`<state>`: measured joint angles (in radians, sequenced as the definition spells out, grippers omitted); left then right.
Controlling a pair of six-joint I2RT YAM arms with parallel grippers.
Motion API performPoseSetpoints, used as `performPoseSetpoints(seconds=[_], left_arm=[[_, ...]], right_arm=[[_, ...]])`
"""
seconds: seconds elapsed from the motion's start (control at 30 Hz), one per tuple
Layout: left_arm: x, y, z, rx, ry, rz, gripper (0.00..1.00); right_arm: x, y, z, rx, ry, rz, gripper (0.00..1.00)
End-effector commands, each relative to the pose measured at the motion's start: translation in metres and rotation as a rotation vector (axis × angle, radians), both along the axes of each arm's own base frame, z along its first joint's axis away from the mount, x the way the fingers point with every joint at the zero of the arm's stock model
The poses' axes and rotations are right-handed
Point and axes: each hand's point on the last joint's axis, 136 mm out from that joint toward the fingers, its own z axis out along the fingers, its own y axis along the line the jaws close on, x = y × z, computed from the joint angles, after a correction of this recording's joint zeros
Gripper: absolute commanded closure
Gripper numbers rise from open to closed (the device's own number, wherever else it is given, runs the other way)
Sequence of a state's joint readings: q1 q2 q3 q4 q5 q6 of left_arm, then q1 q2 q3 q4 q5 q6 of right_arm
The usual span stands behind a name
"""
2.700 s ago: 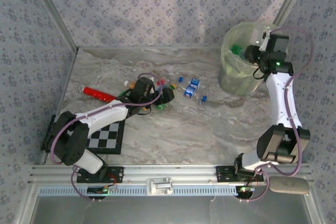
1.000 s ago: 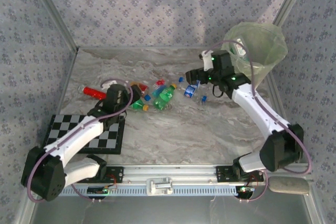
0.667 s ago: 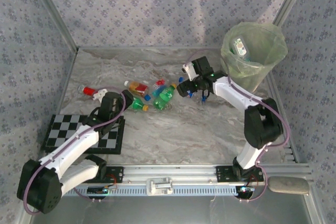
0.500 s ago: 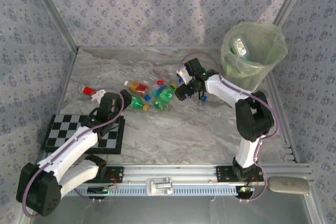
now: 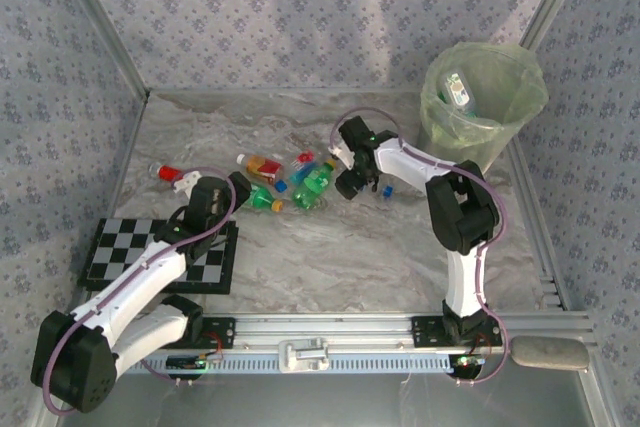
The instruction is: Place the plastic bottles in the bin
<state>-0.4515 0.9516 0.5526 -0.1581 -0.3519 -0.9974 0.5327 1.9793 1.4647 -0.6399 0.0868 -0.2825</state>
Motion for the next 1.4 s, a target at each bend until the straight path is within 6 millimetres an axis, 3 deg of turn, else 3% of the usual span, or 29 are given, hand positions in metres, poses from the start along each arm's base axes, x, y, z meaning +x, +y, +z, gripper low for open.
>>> performPoseSetpoints(seconds=[0.0,0.67,0.87,0.97,1.07,1.2,1.37], left_arm=[[0.0,0.0,-0.003,-0.014,0.008,0.005,0.0],[0.001,-0.006,-0.005,-0.032,0.017,-0.015,0.0],[0.001,-0.006,-0.005,-0.033,0.018,-0.017,0.0],[0.001,-0.006,-0.005,-0.033,0.018,-0.018,0.0],[0.002,-0.01,-0.003,-0.033,0.012,-0.042,0.0],[0.006,-0.019,0.001,-0.027,0.011,-0.096,0.0],[0.012,-0.033,0.004,-0.023,0.016,-0.172,0.0]], right_arm=[[-0.007,0.004,-0.006,-0.026,0.037,0.032,0.16],[-0.015,0.005,-0.02,-0.047,0.083,0.033,0.4],[-0.013,0.011,-0.004,0.003,0.044,0.037,0.51],[-0.014,0.021,0.018,0.083,0.016,0.051,0.52],[-0.012,0.032,0.052,0.197,-0.042,0.074,0.52],[-0.007,0.038,0.111,0.375,-0.152,0.08,0.54],[-0.009,0.03,0.181,0.569,-0.272,0.081,0.56]])
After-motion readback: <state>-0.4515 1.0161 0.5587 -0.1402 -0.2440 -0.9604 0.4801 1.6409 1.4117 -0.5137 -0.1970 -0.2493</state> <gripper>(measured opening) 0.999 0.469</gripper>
